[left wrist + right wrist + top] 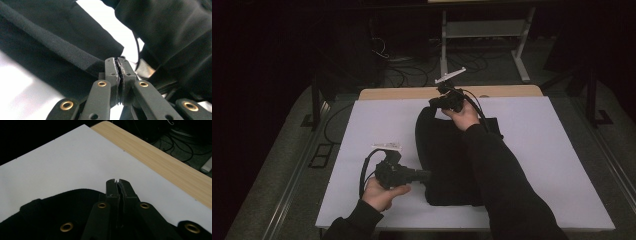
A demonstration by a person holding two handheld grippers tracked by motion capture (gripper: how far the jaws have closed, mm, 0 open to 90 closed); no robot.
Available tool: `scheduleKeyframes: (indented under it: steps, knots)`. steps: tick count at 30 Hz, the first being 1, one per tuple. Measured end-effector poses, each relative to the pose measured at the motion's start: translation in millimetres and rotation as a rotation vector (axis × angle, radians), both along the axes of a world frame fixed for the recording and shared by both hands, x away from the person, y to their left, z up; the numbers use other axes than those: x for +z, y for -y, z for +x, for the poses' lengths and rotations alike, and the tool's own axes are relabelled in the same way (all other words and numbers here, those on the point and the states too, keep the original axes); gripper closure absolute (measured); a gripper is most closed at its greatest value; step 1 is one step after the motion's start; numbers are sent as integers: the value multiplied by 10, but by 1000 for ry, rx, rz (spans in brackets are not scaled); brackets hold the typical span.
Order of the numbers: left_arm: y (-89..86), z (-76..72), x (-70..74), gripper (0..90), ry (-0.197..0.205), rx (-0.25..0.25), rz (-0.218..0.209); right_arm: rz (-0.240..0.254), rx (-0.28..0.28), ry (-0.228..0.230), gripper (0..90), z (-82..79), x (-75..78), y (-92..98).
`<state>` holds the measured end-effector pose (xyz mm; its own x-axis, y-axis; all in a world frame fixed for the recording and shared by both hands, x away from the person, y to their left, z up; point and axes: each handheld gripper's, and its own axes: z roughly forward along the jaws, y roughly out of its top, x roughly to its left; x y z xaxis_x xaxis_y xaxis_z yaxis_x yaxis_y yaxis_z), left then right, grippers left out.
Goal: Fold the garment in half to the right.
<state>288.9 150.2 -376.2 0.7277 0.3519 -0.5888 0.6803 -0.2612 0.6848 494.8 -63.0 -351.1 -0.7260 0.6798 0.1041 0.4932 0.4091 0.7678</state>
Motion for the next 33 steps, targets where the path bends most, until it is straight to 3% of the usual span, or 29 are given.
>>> scheduleKeyframes:
  steps: [17, 33]
  knots:
    - [700, 103, 173, 860, 16, -100, -48, 47, -89, 0, 855, -113, 77, 746]
    - [1110, 199, 148, 860, 6, -158, -63, 70, -152, -6, 855, -171, 43, 1206]
